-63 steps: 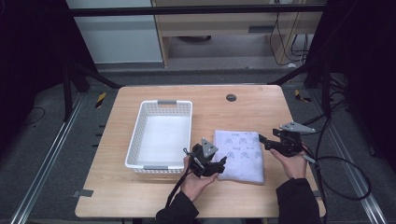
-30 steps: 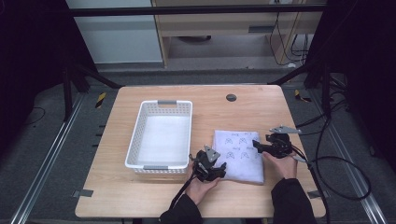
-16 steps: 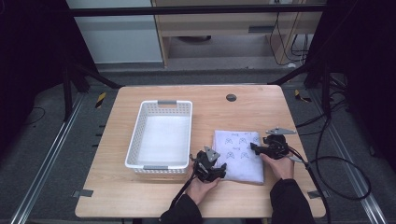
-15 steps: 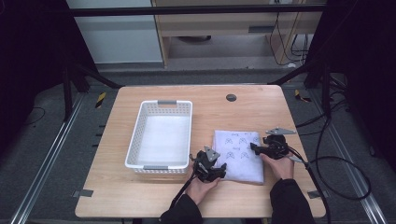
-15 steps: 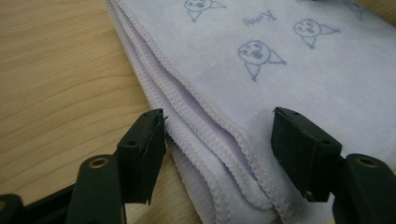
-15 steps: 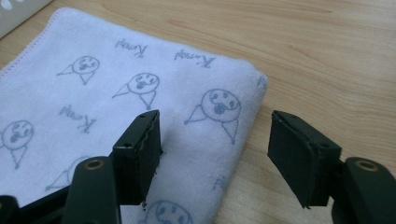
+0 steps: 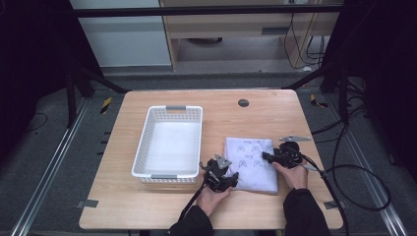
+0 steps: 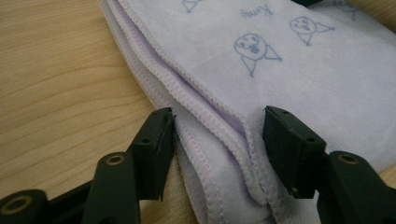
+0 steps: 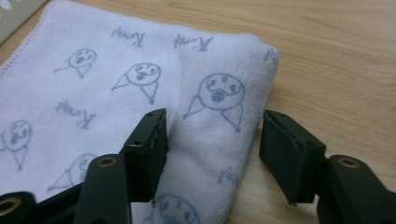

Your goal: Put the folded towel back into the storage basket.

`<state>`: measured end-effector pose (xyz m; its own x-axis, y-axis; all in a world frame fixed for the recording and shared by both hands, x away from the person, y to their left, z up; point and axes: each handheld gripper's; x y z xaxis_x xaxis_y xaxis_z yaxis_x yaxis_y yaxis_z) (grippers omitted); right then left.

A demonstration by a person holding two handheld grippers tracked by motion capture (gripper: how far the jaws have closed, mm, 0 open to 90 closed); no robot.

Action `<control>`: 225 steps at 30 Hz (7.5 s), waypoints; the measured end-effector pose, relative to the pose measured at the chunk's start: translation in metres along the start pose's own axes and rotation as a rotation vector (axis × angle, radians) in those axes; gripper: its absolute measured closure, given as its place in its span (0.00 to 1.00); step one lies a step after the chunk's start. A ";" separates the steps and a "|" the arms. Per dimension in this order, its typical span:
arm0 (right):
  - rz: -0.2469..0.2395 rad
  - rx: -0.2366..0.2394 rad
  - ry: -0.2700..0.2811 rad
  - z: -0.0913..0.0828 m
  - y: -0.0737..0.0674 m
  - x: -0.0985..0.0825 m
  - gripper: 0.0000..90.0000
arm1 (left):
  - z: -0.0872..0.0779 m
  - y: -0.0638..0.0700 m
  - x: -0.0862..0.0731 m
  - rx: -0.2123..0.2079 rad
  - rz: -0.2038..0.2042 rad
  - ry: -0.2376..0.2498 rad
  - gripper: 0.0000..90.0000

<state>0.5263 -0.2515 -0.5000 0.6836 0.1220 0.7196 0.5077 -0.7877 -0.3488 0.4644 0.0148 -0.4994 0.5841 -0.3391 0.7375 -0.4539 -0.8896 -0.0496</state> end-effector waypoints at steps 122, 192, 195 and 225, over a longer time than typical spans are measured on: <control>-0.266 0.110 0.257 -0.032 -0.156 0.111 0.83 | -0.151 -0.111 0.049 0.063 -0.018 0.264 0.83; -0.336 0.183 0.249 0.060 -0.241 0.148 0.83 | -0.183 -0.211 0.010 0.203 -0.150 0.268 0.83; -0.343 0.182 0.251 0.064 -0.245 0.150 0.83 | -0.181 -0.215 0.008 0.211 -0.159 0.264 0.83; -0.324 0.148 0.184 0.108 -0.237 0.137 0.83 | -0.150 -0.228 -0.003 0.247 -0.159 0.184 0.83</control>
<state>0.5566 0.0173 -0.3835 0.3768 0.2289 0.8976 0.7608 -0.6292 -0.1589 0.4652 0.2647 -0.3891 0.4929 -0.1493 0.8572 -0.1776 -0.9817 -0.0689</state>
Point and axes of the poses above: each handheld gripper's, and its own axes: z roughly forward along the jaws, x roughly out of its top, y roughly to its right, and after that the axes turned 13 degrees about x, right-handed
